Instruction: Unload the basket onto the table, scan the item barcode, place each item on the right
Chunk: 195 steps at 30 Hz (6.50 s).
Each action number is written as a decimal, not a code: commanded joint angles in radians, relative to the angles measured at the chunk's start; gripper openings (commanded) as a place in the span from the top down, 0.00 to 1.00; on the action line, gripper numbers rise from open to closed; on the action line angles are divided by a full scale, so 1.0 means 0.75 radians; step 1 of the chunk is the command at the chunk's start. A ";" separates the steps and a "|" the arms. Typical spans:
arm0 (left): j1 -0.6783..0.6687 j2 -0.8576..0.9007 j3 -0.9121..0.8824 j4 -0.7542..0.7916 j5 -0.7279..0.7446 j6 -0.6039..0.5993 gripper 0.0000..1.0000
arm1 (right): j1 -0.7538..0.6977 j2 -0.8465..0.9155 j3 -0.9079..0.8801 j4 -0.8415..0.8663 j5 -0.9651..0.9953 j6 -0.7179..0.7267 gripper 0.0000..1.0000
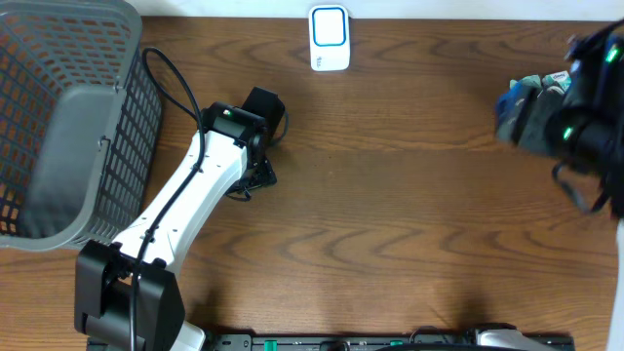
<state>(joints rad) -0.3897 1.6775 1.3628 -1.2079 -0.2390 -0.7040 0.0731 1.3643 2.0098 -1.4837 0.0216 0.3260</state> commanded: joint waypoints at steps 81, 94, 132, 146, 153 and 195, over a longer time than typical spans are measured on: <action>0.003 -0.007 -0.007 -0.009 -0.022 -0.011 0.02 | -0.020 -1.729 -2.065 1.075 -0.405 -0.830 0.01; 0.003 -0.007 -0.007 -0.009 -0.022 -0.011 0.02 | -0.030 -1.812 -2.319 1.514 -0.405 -0.715 0.01; 0.003 -0.007 -0.007 -0.009 -0.022 -0.011 0.02 | -0.029 -1.812 -2.673 1.873 -0.041 -0.374 0.01; 0.003 -0.007 -0.007 -0.009 -0.022 -0.012 0.02 | -0.029 -1.812 -2.673 1.873 -0.042 -0.387 0.01; 0.003 -0.007 -0.007 -0.009 -0.022 -0.011 0.02 | -0.029 -1.812 -2.673 1.873 -0.042 -0.386 0.01; 0.002 -0.009 -0.007 -0.089 0.082 0.006 0.02 | -0.029 -1.812 -2.673 1.878 -0.042 -0.386 0.01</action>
<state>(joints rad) -0.3897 1.6775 1.3624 -1.2686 -0.2104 -0.7025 0.0574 0.0120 0.0082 -0.0711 -0.0250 0.0376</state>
